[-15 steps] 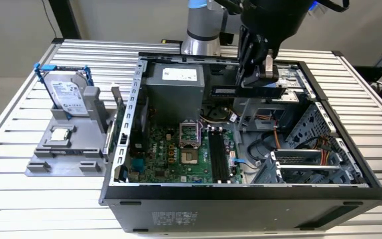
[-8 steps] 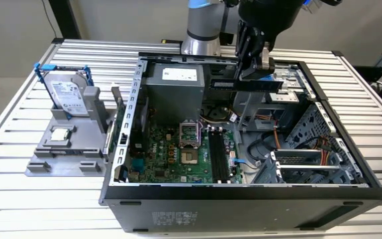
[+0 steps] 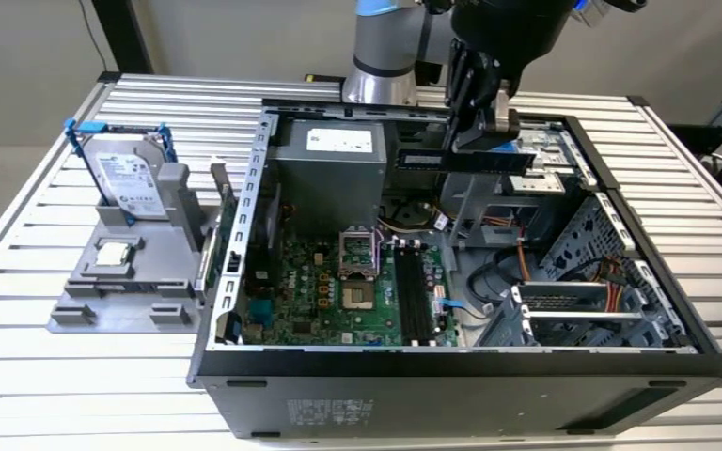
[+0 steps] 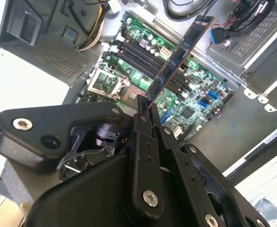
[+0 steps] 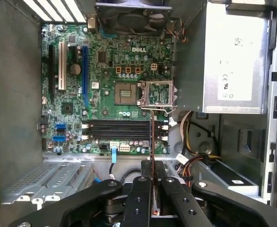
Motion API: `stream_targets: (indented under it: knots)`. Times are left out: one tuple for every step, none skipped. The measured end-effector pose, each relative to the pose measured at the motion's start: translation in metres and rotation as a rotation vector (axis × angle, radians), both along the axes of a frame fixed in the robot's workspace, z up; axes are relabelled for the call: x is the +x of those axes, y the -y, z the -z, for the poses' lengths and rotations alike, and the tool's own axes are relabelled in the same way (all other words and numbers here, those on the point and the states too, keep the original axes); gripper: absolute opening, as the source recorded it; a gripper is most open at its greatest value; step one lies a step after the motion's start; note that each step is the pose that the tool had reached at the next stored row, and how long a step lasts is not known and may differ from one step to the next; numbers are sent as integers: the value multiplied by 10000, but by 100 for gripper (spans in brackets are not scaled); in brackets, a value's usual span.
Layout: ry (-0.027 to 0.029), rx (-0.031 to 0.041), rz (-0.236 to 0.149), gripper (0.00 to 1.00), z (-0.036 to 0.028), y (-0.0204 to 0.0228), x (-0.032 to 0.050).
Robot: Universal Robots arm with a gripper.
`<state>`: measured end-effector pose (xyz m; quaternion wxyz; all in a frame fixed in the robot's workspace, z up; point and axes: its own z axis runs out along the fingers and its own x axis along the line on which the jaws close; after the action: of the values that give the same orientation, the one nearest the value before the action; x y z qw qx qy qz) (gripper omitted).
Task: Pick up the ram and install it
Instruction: 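Pick up the ram and move it above insertion slot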
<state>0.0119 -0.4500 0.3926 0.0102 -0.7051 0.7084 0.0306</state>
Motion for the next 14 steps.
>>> stream_targets:
  knots:
    - [-2, 0, 0, 0, 0, 0, 0]
    - [-4, 0, 0, 0, 0, 0, 0]
    - [-6, 1, 0, 0, 0, 0, 0]
    - [-9, 0, 0, 0, 0, 0, 0]
    - [-10, 0, 0, 0, 0, 0, 0]
    - [-12, 0, 0, 0, 0, 0, 0]
    - [-14, 0, 0, 0, 0, 0, 0]
    - [-17, 1, 0, 0, 0, 0, 0]
    - [-18, 0, 0, 0, 0, 0, 0]
    - [-19, 0, 14, 0, 0, 0, 0]
    - [-19, 0, 63, 0, 0, 0, 0]
    - [-18, 2, 146, 0, 1, -1, 1]
    - [-18, 2, 244, 0, 1, 0, 1]
    - [-18, 1, 349, 0, 0, 0, 1]
